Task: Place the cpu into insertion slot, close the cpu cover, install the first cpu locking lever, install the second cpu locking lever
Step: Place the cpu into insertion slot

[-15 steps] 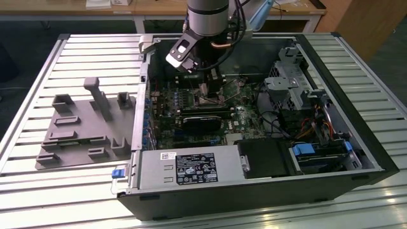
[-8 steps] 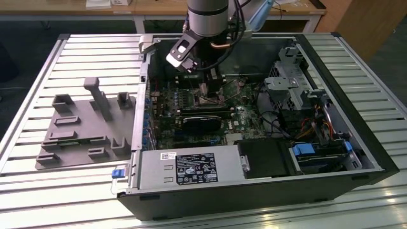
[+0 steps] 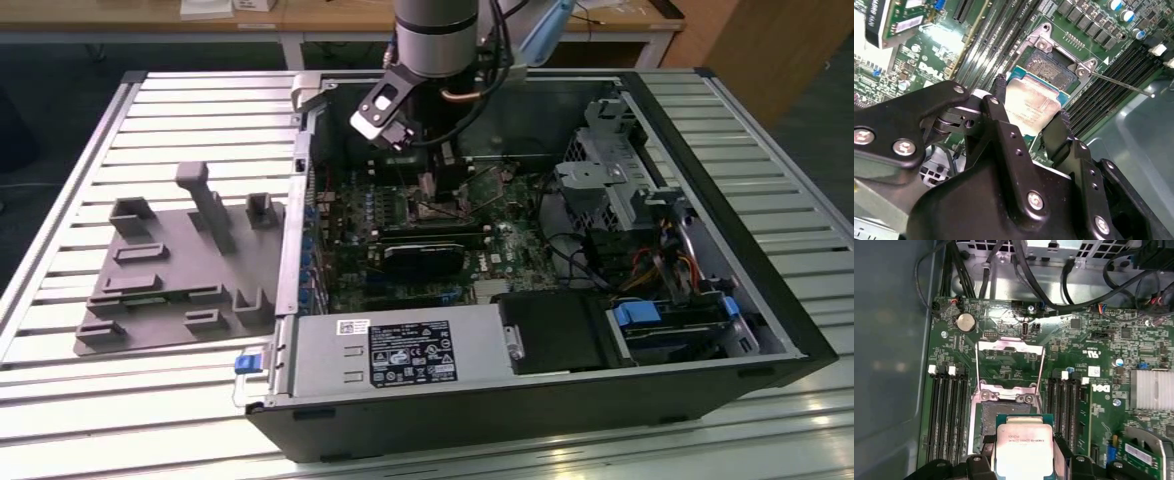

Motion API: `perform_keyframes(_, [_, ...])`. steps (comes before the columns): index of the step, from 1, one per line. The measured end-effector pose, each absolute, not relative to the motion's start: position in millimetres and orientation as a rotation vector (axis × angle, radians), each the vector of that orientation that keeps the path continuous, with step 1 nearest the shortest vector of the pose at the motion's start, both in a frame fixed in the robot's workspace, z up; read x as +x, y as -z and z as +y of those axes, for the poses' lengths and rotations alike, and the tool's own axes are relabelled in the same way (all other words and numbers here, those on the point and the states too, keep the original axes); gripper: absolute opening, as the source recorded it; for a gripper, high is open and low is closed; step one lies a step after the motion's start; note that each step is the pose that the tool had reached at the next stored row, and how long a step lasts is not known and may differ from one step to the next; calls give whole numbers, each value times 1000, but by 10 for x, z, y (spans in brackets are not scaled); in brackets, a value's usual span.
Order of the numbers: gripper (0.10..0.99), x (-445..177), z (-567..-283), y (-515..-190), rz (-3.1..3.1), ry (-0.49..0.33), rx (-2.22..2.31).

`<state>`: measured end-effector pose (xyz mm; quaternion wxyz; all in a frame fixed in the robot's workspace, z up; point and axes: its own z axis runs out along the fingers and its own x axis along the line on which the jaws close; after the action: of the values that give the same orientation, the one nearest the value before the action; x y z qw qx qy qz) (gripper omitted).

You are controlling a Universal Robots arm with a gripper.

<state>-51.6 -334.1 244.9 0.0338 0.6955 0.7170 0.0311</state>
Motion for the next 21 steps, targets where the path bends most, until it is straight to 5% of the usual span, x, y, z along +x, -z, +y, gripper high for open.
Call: perform_keyframes(21, [537, -510, -3202, -2109, 2179, -94, 2165])
